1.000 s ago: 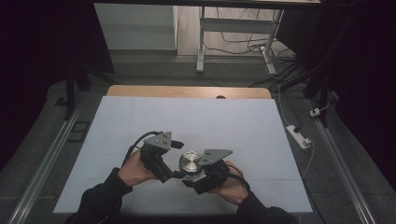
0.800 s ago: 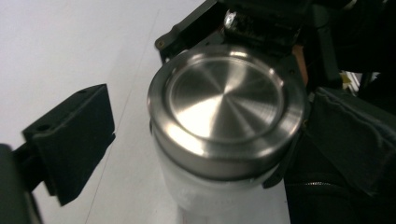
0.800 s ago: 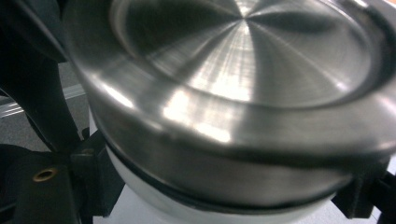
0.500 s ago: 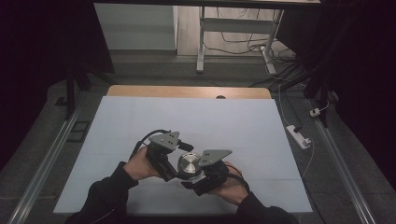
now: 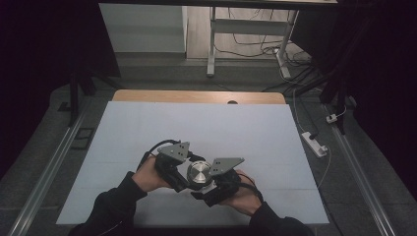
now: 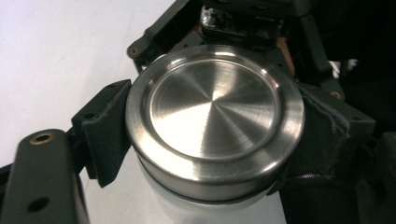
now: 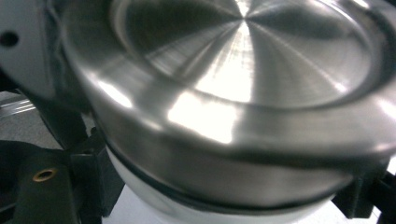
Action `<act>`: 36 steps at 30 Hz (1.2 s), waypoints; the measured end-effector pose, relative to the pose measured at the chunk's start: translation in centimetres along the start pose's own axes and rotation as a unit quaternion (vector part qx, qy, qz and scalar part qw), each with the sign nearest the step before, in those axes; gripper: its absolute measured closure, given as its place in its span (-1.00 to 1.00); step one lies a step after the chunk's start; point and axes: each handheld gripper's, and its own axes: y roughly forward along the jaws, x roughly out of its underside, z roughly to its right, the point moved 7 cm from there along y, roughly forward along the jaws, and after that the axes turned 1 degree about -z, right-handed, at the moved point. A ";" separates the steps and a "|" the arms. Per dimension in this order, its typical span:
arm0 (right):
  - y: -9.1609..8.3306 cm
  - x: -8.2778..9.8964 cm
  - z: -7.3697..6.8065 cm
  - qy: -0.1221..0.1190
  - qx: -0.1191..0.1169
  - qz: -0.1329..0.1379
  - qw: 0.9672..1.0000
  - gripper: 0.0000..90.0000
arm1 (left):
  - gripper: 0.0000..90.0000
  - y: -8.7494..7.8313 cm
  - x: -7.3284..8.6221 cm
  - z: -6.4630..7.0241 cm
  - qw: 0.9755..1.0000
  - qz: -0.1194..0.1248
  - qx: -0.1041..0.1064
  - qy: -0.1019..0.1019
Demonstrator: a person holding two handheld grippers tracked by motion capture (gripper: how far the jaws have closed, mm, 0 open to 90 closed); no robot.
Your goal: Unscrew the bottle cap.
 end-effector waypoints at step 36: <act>0.4 -0.4 -0.7 0.003 -0.004 0.007 1.000 -0.67 | -0.56 -1.3 0.3 0.2 0.997 0.059 0.038 0.011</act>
